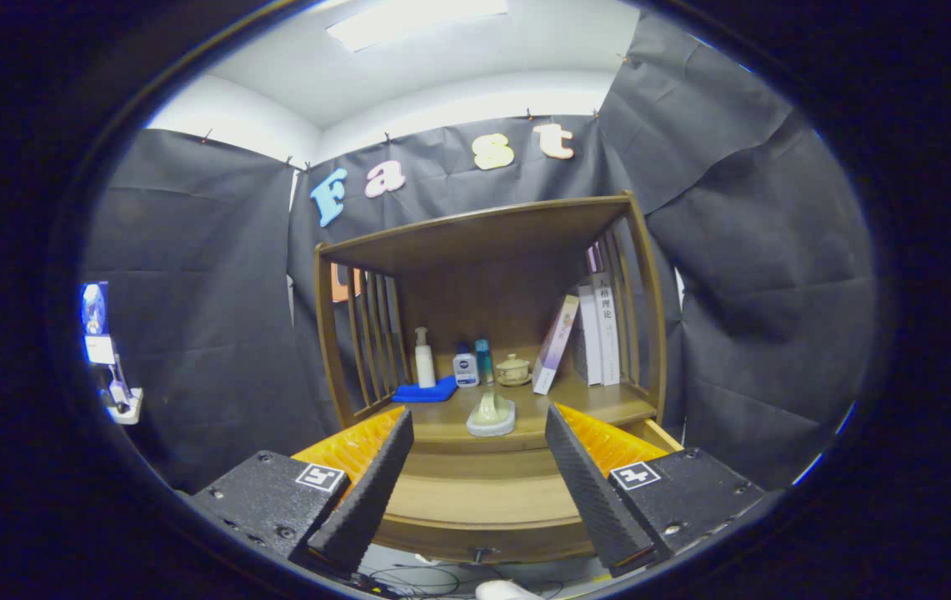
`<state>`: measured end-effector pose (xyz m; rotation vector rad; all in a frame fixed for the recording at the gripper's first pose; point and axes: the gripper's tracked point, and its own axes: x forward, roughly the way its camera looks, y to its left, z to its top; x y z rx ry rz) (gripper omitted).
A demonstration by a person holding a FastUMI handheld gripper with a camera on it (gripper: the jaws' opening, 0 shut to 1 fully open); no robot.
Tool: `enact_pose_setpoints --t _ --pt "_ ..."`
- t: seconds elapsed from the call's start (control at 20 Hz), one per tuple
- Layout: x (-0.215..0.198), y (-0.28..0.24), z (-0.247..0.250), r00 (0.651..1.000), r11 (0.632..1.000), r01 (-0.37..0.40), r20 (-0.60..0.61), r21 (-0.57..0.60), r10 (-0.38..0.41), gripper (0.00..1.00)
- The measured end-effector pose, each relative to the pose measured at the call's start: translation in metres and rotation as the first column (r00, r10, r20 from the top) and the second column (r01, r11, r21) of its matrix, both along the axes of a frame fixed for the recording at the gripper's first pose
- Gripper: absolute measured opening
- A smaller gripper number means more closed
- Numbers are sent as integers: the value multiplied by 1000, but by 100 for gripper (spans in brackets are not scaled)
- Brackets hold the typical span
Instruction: Pull open the drawer, take out the items inside it, and place them on the countertop above the cabinet.
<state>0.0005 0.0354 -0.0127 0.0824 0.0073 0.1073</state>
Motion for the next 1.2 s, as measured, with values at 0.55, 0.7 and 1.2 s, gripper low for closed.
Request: enact_pose_setpoints --t 0.55,0.7,1.2 --pt "-27 -9 -140 988 995 96 -120 -40 -100 100" --pt "-22 -7 -143 985 994 103 -135 -46 -109 100" --pt "20 8 -182 969 986 125 -199 -112 -145 100"
